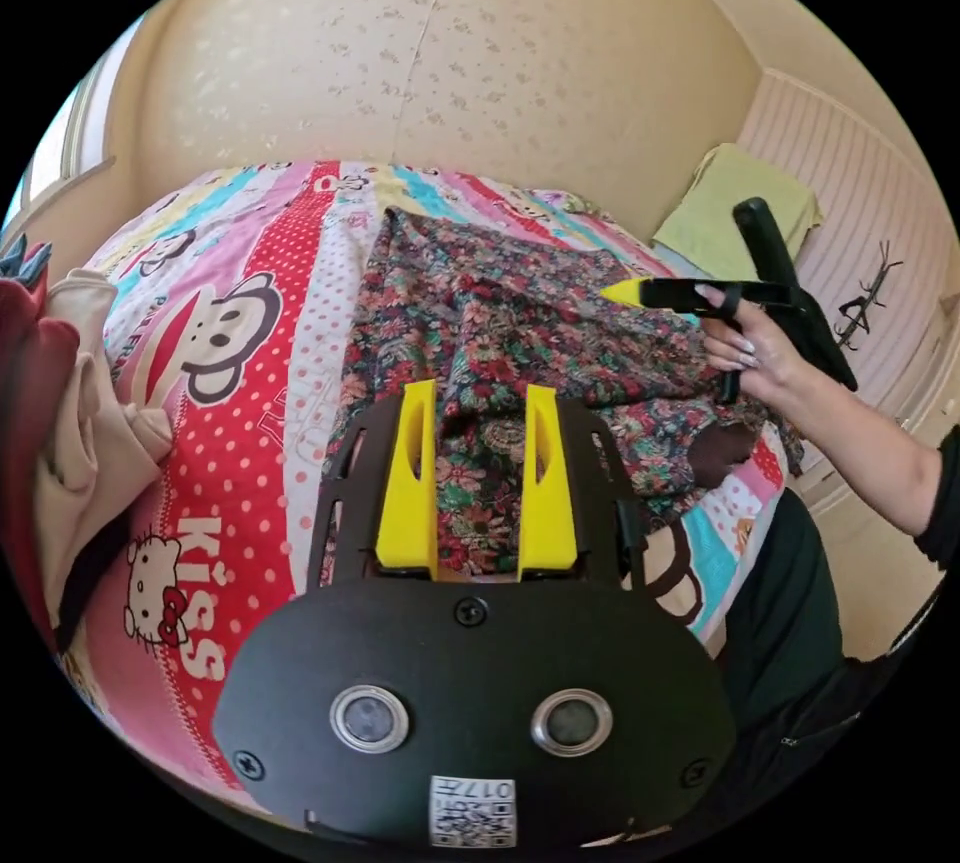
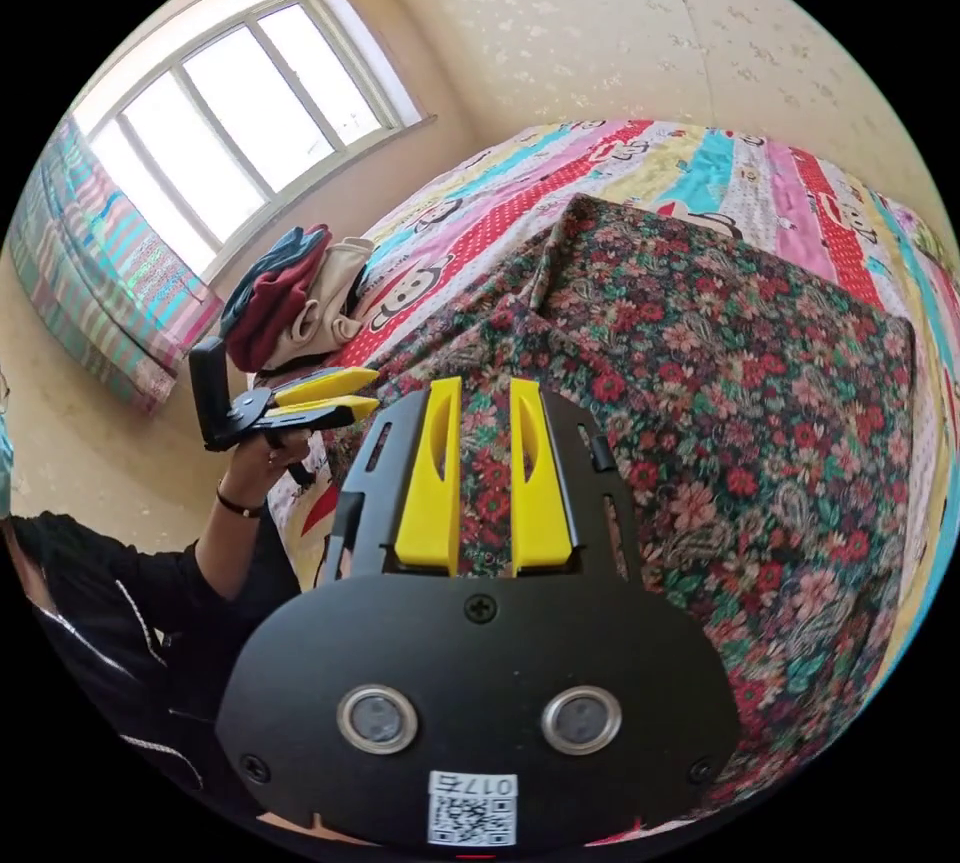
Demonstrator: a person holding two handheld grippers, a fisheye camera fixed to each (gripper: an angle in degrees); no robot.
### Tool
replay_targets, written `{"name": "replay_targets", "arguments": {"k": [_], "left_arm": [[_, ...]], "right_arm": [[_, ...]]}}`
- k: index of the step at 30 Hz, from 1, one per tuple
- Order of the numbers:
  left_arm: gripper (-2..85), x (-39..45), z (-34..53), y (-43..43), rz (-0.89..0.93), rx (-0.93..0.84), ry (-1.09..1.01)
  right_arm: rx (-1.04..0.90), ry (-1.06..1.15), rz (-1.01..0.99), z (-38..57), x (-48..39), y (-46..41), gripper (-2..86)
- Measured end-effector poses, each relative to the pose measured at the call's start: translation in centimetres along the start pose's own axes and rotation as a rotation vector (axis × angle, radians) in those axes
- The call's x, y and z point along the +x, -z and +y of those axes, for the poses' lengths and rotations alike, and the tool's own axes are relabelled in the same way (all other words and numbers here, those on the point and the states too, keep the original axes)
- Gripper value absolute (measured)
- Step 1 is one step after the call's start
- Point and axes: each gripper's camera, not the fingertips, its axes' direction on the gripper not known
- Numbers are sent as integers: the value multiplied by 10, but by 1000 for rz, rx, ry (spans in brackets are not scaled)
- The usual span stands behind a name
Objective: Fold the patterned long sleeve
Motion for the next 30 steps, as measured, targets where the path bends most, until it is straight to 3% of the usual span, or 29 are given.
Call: {"name": "replay_targets", "arguments": {"k": [3, 6, 8, 10, 12, 17, 19, 22, 24, 26, 29, 30], "left_arm": [[51, 17, 3, -18, -64, -83, -60], [30, 41, 12, -28, -203, -116, -130], [23, 54, 23, -27, -307, -87, -157], [13, 66, 42, -20, -459, 7, -147], [9, 63, 51, -11, -493, 61, -107], [8, 2, 51, -10, -311, -32, 113], [9, -28, 53, -10, -180, -67, 198], [6, -38, 67, 12, -74, -57, 271], [24, -23, 80, 37, -53, 1, 237], [52, 4, 93, 60, -53, 54, 189], [61, 67, 109, 84, -51, 126, 55], [60, 94, 111, 84, -53, 148, -7]], "right_arm": [[-196, -135, -19, 23, 0, -58, 74], [-106, -165, -13, 31, -9, -40, 63], [-114, -101, -148, 33, -22, -20, 63], [-74, -47, -201, 47, -33, 6, 57], [-13, -38, -187, 71, -35, 37, 53], [142, -211, 136, 160, 6, 106, 44], [92, -225, 141, 174, 17, 111, 44], [265, -205, 150, 201, 9, 151, 51], [380, -275, 218, 224, 8, 185, 60], [499, -402, 408, 261, 14, 233, 72], [482, -526, 690, 286, 28, 283, 85], [441, -521, 704, 286, 33, 288, 88]]}}
